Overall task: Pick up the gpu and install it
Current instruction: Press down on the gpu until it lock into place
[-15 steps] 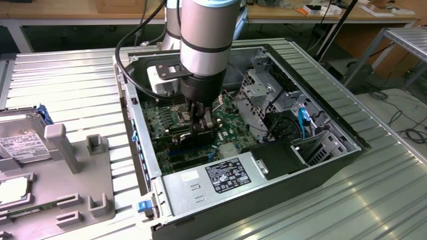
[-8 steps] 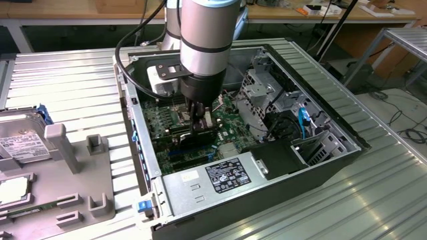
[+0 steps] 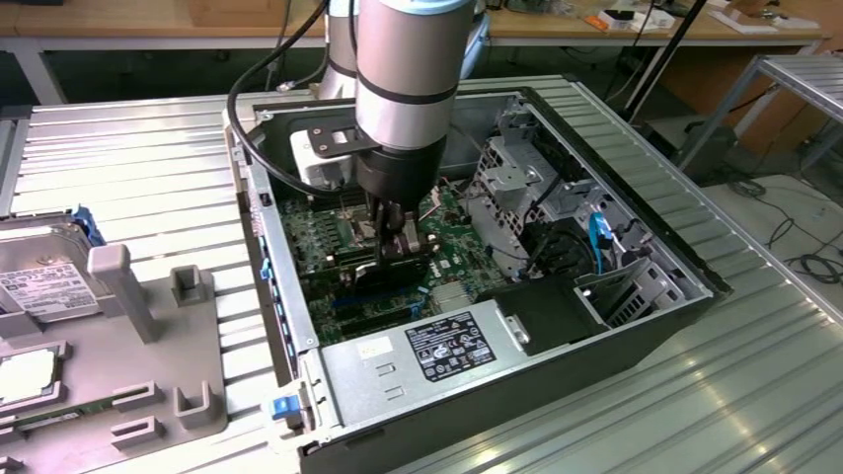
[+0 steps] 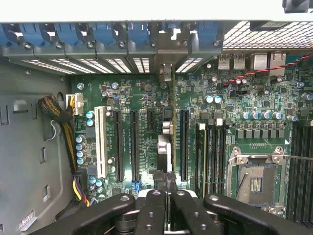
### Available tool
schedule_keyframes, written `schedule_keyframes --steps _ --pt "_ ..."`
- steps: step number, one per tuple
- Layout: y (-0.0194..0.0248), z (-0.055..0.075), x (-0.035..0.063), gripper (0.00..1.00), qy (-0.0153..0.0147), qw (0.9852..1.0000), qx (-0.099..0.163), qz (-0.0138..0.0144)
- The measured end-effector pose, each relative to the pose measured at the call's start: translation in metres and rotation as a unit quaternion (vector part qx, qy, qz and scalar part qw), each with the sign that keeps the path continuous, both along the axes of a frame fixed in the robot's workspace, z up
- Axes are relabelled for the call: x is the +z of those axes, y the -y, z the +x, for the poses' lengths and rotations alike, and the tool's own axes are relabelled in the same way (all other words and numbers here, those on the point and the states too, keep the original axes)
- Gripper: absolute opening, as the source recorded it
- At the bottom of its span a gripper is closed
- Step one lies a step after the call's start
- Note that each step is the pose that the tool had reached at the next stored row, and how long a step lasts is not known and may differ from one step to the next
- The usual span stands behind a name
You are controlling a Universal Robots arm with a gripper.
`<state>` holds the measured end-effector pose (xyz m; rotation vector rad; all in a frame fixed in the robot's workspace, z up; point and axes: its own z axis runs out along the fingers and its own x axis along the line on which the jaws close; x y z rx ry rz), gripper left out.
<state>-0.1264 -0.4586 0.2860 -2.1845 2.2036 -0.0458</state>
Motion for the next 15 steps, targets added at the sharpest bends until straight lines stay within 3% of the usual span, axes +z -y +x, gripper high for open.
schedule_keyframes --steps 4,7,11,12,15 --pt "0.0 -0.0023 0.0 0.11 0.0 1.0 0.0 0.0" --pt "0.0 -0.0047 -0.0008 0.11 -0.0024 1.0 -0.003 0.0" --pt "0.0 -0.0076 -0.0034 0.11 -0.0095 0.9999 -0.008 0.0001" --pt "-0.0001 -0.0082 -0.0037 0.11 -0.0147 0.9998 -0.011 0.0006" --pt "-0.0001 -0.0083 -0.0039 0.11 -0.0161 0.9998 -0.014 0.0014"
